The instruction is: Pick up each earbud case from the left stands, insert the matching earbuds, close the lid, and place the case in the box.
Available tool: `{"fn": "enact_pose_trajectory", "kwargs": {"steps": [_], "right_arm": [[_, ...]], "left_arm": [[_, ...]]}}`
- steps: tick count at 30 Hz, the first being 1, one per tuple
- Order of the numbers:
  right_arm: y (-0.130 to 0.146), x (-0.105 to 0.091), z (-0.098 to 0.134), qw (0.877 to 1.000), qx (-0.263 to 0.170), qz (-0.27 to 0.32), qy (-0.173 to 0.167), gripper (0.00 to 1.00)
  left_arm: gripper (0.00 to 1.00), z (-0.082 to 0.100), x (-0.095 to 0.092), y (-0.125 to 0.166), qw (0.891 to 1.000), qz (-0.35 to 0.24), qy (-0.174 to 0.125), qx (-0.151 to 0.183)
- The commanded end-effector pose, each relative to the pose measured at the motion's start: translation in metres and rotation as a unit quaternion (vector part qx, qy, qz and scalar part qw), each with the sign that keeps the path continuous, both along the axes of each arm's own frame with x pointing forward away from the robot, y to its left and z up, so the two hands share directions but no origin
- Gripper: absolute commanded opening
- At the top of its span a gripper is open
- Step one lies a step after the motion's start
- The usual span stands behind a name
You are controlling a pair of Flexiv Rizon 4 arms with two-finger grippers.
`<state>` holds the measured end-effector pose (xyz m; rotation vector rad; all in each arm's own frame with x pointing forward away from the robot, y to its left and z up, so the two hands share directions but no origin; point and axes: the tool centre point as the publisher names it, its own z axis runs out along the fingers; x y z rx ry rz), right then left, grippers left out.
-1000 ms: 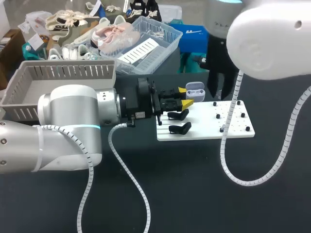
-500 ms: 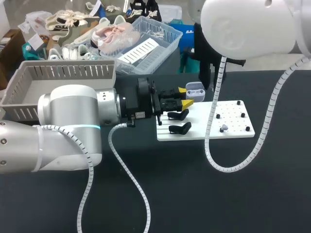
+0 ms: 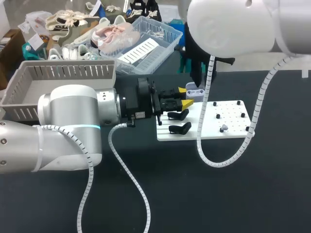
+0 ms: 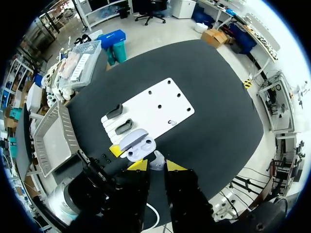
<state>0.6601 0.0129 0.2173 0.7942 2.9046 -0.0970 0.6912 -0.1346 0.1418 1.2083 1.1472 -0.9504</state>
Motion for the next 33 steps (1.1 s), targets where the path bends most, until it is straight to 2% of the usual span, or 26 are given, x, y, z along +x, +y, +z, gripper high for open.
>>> {"fn": "enact_pose_trajectory", "kwargs": {"steps": [1,33], "right_arm": [[0.002,0.003,-0.005,1.000,0.002,0.003,-0.001,0.00],[0.002,0.013,-0.019,1.000,0.005,0.012,0.004,0.00]], "left_arm": [[0.00,-0.001,0.000,0.000,1.000,0.002,-0.001,-0.001],[0.00,-0.001,0.000,0.000,1.000,0.002,-0.001,-0.001]]}}
